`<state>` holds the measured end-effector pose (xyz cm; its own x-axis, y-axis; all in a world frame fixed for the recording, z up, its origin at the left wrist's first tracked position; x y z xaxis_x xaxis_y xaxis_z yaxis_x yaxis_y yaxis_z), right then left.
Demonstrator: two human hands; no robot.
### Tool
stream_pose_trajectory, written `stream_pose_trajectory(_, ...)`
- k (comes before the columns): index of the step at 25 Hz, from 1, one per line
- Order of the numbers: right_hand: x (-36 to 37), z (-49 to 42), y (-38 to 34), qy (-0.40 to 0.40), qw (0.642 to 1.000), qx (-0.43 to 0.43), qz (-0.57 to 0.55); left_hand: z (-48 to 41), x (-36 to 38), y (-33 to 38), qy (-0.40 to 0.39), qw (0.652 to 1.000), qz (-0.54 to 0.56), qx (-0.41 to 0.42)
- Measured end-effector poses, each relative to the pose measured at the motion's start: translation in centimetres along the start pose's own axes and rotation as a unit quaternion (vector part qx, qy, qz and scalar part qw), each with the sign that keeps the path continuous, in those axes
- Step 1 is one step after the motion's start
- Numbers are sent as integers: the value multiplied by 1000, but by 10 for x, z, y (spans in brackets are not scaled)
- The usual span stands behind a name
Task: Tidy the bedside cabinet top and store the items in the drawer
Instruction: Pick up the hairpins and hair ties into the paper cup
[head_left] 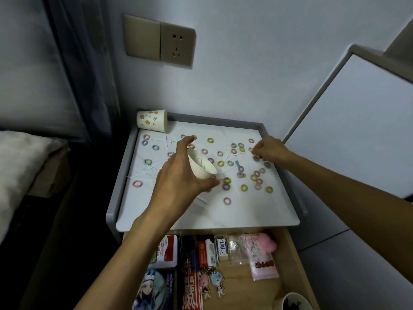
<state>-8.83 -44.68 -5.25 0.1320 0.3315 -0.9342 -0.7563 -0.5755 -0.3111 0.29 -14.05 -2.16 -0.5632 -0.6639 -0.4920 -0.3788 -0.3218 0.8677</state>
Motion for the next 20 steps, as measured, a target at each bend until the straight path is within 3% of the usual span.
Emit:
stream_pose_trajectory(2,7,-20,20,11,997,20,68,-3,-1,-1,1,1000,3,-2)
stream_pose_trajectory(11,21,-59,29,88,996,-10,25,-14,0,-12,-8,1000,0,-12)
stream_pose_trajectory(20,23,-77,45,46,997,33,51,-15,3,-11,-12,1000,2,-19)
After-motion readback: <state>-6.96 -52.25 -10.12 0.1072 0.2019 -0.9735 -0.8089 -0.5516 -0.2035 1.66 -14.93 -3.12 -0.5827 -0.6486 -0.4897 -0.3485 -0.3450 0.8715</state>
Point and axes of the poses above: each hand's wrist, its own z-axis away from the middle knuckle, its own x-axis out of the palm, y = z × x, the point moved 6 cm from there along -z, towards the middle knuckle, and after that the axes turned 4 degrees about -x, right-handed, at the moved point
